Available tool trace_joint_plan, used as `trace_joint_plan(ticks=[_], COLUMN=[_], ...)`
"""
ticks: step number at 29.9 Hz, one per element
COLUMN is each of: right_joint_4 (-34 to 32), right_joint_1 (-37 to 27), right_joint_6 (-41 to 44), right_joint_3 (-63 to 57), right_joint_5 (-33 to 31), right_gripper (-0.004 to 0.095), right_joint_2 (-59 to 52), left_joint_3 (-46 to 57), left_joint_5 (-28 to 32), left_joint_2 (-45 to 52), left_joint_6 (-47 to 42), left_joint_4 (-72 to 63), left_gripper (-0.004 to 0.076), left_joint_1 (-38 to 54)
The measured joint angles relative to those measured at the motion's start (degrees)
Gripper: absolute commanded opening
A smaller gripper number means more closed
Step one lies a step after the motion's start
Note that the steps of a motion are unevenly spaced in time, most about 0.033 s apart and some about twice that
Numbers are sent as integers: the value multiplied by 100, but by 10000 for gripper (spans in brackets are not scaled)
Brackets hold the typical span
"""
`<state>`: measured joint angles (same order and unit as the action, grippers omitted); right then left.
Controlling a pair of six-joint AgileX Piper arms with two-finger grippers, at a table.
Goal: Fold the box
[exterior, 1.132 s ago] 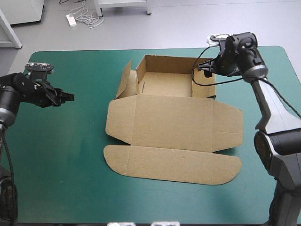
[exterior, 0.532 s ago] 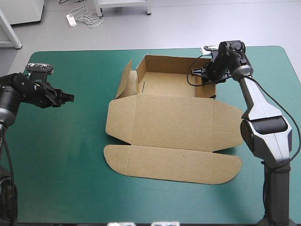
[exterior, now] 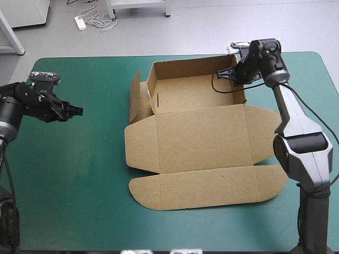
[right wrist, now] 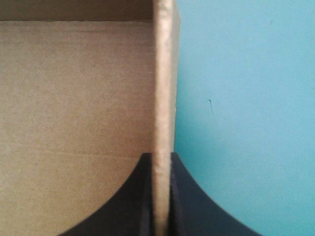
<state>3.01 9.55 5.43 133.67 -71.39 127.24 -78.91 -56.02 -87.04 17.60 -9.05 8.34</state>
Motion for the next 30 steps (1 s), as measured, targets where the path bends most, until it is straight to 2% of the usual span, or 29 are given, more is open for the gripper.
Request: trace_joint_plan(ticks=[4,10,13,17,20,23,26,30], right_joint_4=[166,886,1505,2694,3395,3724,3792,3594], right_joint_1=[-135,-527,-786,-1246,-1483,-1520,-1429,-1187], right_joint_6=[-138,-543,-857,-1316,-1529,-1627,-1675,-1680], right_joint_3=[13,13,13,32,50,72,71,15], right_joint_5=[0,79,102,73,8,8,3,3], right_gripper=[-13,-13,-13,-13,-13,-13,-13,-13], right_joint_2=[-400,-1042,-1406,-1887,-2129,-2275,-2305,-2305], left_joint_3=[0,0,11,55,55,55,56,56], left_joint_5=[81,352,577,812,873,762,390,-40], left_joint_2=[0,0,0,-39,-201,-507,-829,-1165], left_joint_6=[-35,-48,42,473,974,1698,2485,3061], left_joint_4=[99,-92,-549,-1259,-2122,-3476,-4942,-6399], left_gripper=[276,276,276,276,276,276,276,276], left_joint_1=[0,131,428,1030,1201,1207,1152,867])
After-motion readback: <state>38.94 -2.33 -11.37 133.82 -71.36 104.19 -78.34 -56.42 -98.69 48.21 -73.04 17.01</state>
